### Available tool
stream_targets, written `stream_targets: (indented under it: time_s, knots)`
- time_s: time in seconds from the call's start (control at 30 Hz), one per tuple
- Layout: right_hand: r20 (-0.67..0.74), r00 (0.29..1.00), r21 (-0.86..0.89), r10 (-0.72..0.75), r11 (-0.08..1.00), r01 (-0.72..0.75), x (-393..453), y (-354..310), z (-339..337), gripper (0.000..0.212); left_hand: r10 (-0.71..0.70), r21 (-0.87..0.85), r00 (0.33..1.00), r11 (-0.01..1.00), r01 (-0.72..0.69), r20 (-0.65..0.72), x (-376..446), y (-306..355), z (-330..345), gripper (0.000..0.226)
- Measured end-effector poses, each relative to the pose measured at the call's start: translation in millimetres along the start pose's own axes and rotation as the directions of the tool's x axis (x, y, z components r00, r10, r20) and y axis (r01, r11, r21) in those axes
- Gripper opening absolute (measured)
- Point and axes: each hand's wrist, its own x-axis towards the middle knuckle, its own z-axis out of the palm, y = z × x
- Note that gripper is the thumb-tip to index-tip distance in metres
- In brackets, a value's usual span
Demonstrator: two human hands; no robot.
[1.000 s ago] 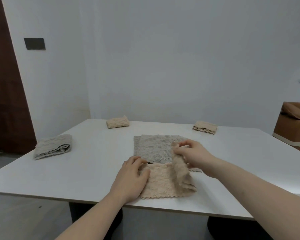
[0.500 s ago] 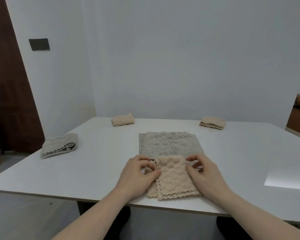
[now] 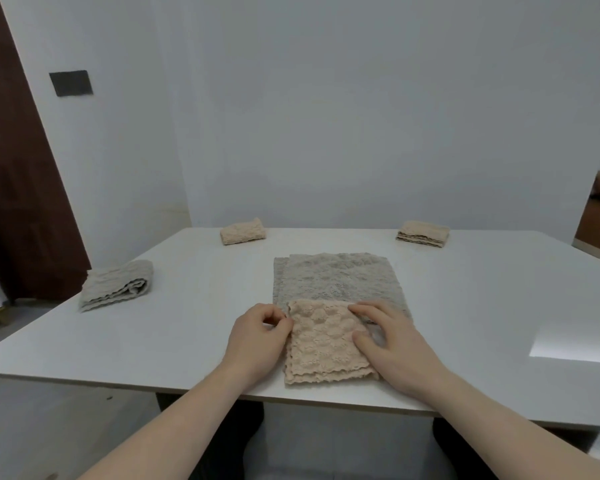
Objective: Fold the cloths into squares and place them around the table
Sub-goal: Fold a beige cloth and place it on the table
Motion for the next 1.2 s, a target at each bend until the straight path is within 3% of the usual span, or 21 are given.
stream_targets:
  time_s: [0.1, 0.23, 0.4, 0.7, 0.8, 0.9, 0.97, 1.07, 1.2]
  knots:
    - [0.057, 0.998, -0.082, -0.012, 0.996, 0.017, -0.2, 0.0, 1.5, 0.049, 0.013, 0.103, 1.000, 0.995, -0.016, 0.026, -1.1, 1.0, 2.5, 0.018]
    - [0.099, 0.995, -0.133, 0.014, 0.991, -0.001, 1.1, 0.7, 3.0, 0.049, 0.031, 0.120, 0.999, 0.992, -0.032, 0.017, -1.8, 1.4, 1.4, 0.031]
    - [0.132, 0.990, -0.153, 0.045, 0.988, -0.024, 2.3, 0.7, 2.9, 0.048, 0.117, 0.302, 0.993, 0.946, -0.113, 0.005, -0.2, -1.9, 3.7, 0.032]
    - [0.160, 0.985, -0.190, 0.064, 0.981, -0.033, 3.2, 0.0, 3.4, 0.048, 0.128, 0.279, 0.990, 0.954, -0.109, -0.051, -1.6, -0.6, 2.5, 0.026]
    - [0.173, 0.982, -0.201, 0.078, 0.979, -0.042, 4.1, -1.7, 3.1, 0.049, 0.319, 0.263, 0.947, 0.918, -0.297, -0.045, -6.9, -1.5, 2.3, 0.019]
    - [0.178, 0.981, -0.218, 0.079, 0.975, -0.039, 3.8, -3.2, 2.3, 0.049, 0.479, 0.304, 0.869, 0.815, -0.494, 0.125, -15.5, 2.2, 3.3, 0.038]
    - [0.181, 0.980, -0.232, 0.082, 0.972, -0.038, 3.3, -2.9, 1.2, 0.049, 0.402, 0.323, 0.879, 0.822, -0.469, 0.255, -15.0, 3.4, 4.8, 0.056]
    - [0.192, 0.978, -0.242, 0.084, 0.970, -0.036, 3.3, -4.1, 1.0, 0.050, 0.176, 0.396, 0.903, 0.854, -0.339, 0.392, -7.8, 2.5, 6.4, 0.081]
    - [0.205, 0.975, -0.223, 0.082, 0.974, -0.035, 4.6, -3.6, 2.1, 0.053, 0.072, 0.487, 0.875, 0.807, -0.333, 0.479, -5.9, 6.1, 8.7, 0.072]
